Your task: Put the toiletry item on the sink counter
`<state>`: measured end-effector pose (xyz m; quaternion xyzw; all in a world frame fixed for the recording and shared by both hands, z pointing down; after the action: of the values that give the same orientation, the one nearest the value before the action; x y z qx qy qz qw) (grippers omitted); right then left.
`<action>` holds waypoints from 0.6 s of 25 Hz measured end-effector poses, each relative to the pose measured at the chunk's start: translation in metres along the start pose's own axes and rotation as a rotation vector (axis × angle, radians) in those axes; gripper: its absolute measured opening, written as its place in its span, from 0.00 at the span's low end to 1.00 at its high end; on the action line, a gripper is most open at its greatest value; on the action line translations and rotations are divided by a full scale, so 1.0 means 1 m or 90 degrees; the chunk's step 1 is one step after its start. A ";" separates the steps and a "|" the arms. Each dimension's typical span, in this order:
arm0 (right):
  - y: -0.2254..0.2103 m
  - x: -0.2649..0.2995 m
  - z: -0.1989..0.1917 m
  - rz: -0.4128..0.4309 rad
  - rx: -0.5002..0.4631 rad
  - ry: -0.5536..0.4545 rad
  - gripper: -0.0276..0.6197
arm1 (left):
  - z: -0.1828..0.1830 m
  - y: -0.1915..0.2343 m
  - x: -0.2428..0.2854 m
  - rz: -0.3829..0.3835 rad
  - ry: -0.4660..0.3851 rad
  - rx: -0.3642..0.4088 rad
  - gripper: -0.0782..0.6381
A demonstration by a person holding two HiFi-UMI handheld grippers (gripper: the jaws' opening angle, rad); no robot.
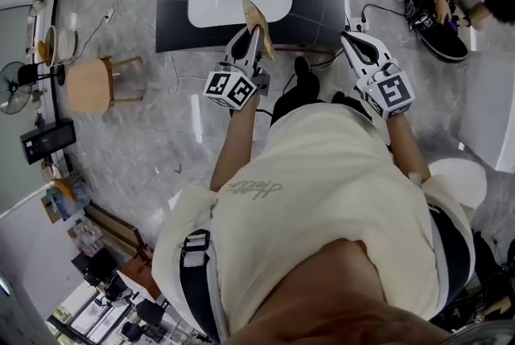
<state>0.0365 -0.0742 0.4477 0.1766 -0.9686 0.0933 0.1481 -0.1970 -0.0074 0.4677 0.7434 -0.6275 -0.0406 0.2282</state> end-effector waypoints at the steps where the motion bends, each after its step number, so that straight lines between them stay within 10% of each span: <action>1: -0.004 0.011 0.008 0.001 0.004 -0.003 0.03 | 0.007 0.008 0.011 -0.012 0.000 0.002 0.16; 15: -0.049 0.113 0.045 -0.131 0.039 0.038 0.03 | 0.027 0.084 0.120 -0.170 0.121 0.021 0.16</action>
<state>-0.0575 -0.1654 0.4482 0.2765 -0.9372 0.1128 0.1804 -0.2575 -0.1389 0.5035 0.8243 -0.4993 0.0102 0.2667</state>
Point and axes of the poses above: the fingertips, and each gripper's own axes: x forward along the fingers, y to its left, z out of its top, the point moved 4 cm from there along -x, backward along the fingers, and after that the axes turned 8 degrees about y, right-handed, at the moved point
